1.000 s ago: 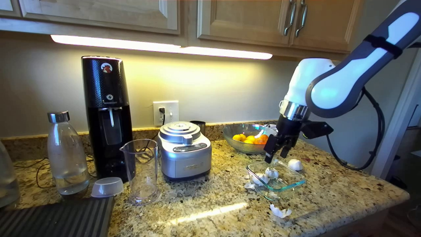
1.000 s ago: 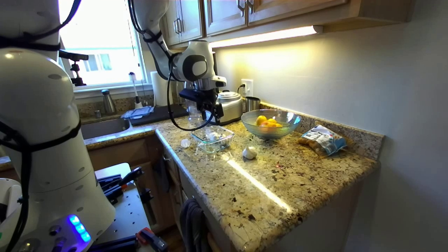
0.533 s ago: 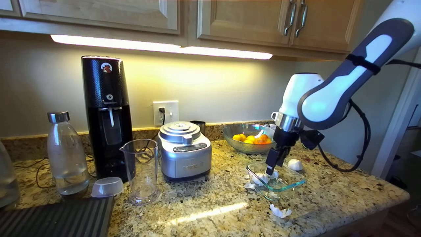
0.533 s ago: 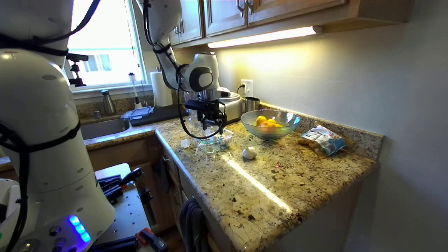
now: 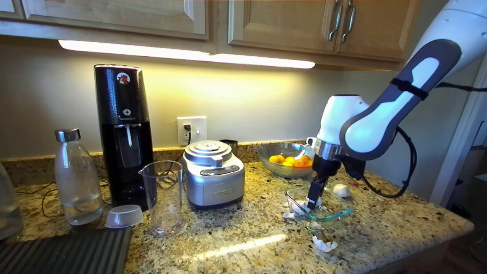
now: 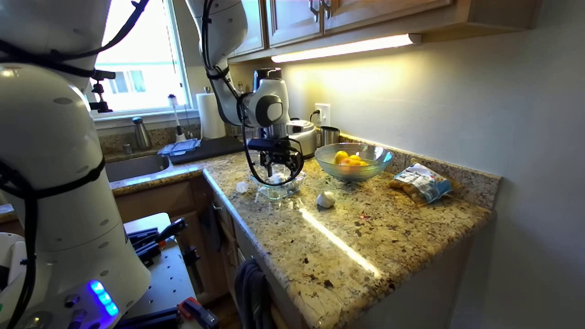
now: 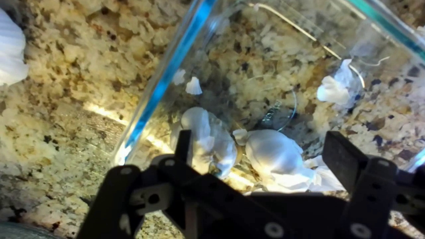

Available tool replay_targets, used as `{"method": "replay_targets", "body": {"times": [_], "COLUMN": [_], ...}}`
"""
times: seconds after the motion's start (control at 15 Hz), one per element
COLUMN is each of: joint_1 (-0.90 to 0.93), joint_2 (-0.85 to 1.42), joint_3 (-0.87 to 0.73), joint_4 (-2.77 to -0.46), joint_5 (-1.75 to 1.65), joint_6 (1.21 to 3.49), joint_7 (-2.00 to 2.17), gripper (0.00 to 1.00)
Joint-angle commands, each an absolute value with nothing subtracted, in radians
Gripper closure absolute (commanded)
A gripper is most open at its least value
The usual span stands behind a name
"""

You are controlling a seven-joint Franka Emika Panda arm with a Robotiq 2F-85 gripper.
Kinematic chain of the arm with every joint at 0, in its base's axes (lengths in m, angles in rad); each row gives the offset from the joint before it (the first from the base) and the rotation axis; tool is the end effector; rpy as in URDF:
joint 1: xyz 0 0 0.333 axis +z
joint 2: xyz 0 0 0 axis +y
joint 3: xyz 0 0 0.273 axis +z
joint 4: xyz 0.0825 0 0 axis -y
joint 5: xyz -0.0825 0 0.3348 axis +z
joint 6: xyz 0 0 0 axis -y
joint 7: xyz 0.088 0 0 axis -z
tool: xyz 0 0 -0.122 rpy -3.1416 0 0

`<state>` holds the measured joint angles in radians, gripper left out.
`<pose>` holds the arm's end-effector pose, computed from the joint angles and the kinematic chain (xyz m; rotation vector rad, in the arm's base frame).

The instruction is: Remove the contents from the glass container.

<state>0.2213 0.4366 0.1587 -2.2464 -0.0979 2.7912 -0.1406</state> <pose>0.4745 0.1972 0.1731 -2.9613 -0.9033 -0.1735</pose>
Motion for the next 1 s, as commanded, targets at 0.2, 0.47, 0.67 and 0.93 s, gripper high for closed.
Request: {"method": "replay_targets", "body": {"times": [0.2, 0.47, 0.67, 0.93], "joint_1": [0.220, 0.237, 0.283, 0.300], "joint_2": [0.444, 0.453, 0.478, 0.509], "joint_3": [0.137, 0.106, 0.043, 0.030], "joint_4": [-2.235, -2.231, -2.214, -2.194], "joint_5": [-0.195, -0.250, -0.342, -0.372], "joint_6": [2.800, 2.814, 2.838, 2.849], "joint_7": [-0.171, -0.150, -0.111, -0.098], "gripper": [0.00, 0.00, 0.02, 0.39]}}
